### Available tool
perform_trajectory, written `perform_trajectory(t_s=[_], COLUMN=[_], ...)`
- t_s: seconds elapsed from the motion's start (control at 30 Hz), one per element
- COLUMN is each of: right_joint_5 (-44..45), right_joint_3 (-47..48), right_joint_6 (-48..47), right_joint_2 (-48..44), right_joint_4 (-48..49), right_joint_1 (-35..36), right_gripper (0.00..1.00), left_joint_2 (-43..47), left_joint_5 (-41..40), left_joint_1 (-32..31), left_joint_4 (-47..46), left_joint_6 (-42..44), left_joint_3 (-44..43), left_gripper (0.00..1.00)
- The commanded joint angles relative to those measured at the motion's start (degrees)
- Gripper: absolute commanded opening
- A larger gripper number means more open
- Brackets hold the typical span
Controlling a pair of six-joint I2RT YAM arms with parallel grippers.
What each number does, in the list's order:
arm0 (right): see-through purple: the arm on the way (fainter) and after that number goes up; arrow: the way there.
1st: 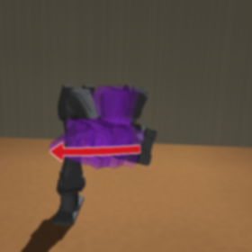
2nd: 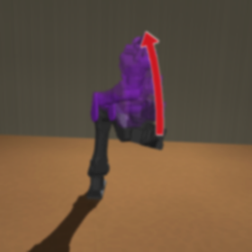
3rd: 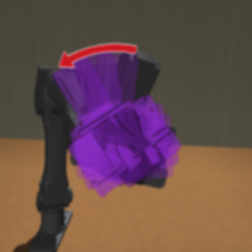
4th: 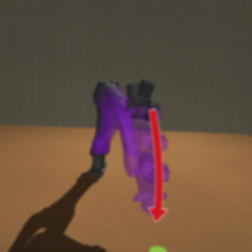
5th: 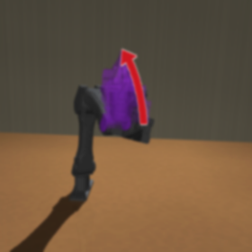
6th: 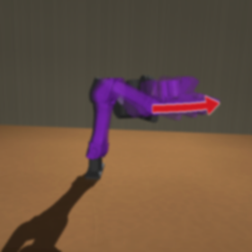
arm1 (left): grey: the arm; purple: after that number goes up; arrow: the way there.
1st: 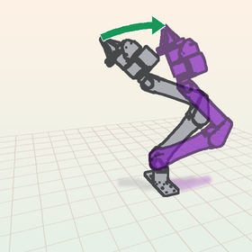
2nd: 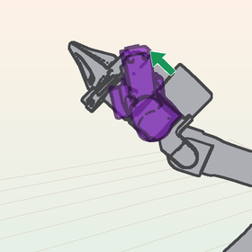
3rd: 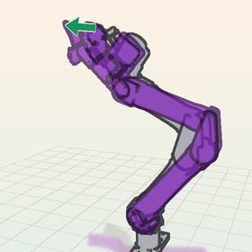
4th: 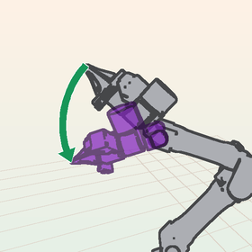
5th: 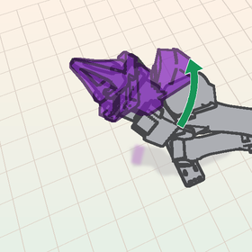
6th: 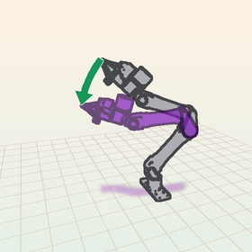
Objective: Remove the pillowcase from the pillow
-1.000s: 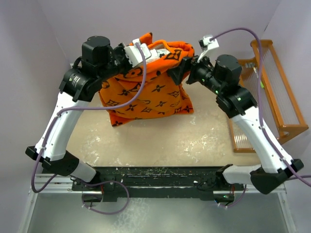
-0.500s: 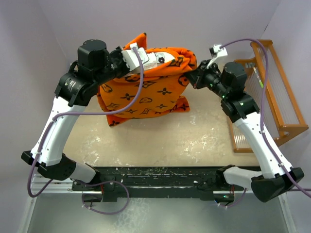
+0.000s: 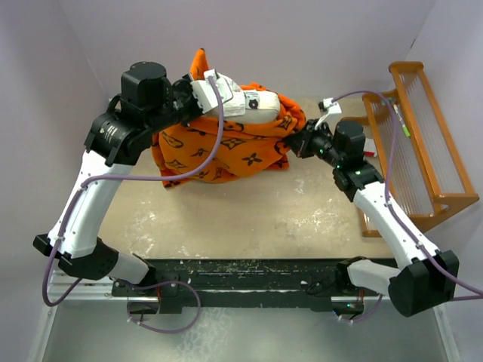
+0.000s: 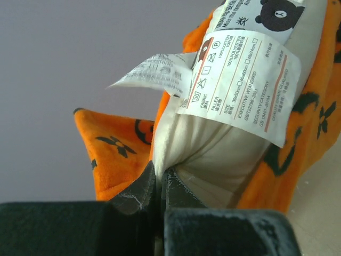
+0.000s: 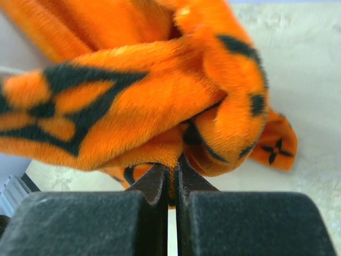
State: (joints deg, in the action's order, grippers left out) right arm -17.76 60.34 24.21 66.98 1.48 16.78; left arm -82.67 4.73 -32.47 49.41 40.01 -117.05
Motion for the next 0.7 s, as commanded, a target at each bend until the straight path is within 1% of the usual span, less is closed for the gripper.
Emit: perform_trajectory(t_s=[0.0,0.1,0.17,0.2,0.23,0.3,0.4,0.43,0.47,0.57,0.67], right_joint_5=[7.3,10.7,12.0,12.2,12.6,10.1,8.5,6.5,4.6,-0.6,-4.1], right_joint_3=[-8.1,-8.1,-6.3,-4.8,-2.4,2.5,10.1,14.8,18.6,30.1,39.3], right_joint_6=[0.3,-1.1,-2.6,-3.4,-4.6,-6.4,-9.7,-11.2,-12.8,-17.1,-20.0], right_joint_2=[1.9,2.9,3.0,2.4,1.2,-2.6,-7.7,-7.7,-6.9,-3.0,0.2], right_joint_4=[-1.0,-1.6,-3.7,-5.6,-7.5,-11.9,-12.4,-14.3,-16.3,-23.3,-27.4], right_joint_1=[1.1,6.2,8.1,8.2,8.2,8.2,8.2,8.2,8.2,8.3,8.3], right_gripper=[0.0,0.0,0.0,0.03,0.13,0.41,0.79,0.92,0.99,1.0,1.0], left_joint_2=[3.4,2.6,2.5,2.6,2.7,3.1,4.7,5.3,5.9,7.6,8.6], left_joint_5=[-4.5,-4.5,-4.2,-4.1,-3.8,-3.2,-1.6,-0.7,0.2,2.3,4.6], left_joint_1=[0.9,0.9,0.9,0.9,0.9,0.9,0.9,0.9,0.9,0.9,0.9], left_joint_4=[-15.1,-15.1,-15.2,-15.0,-14.7,-14.3,-14.6,-14.9,-15.0,-14.7,-13.6], left_joint_6=[1.7,0.8,0.4,0.2,0.0,0.0,0.2,0.3,0.4,0.4,0.5], left_joint_3=[-9.1,-10.5,-10.6,-10.5,-10.4,-9.7,-7.2,-6.1,-5.0,-1.9,0.1], left_gripper=[0.0,0.0,0.0,0.0,0.0,0.0,0.0,0.0,0.0,0.0,0.0])
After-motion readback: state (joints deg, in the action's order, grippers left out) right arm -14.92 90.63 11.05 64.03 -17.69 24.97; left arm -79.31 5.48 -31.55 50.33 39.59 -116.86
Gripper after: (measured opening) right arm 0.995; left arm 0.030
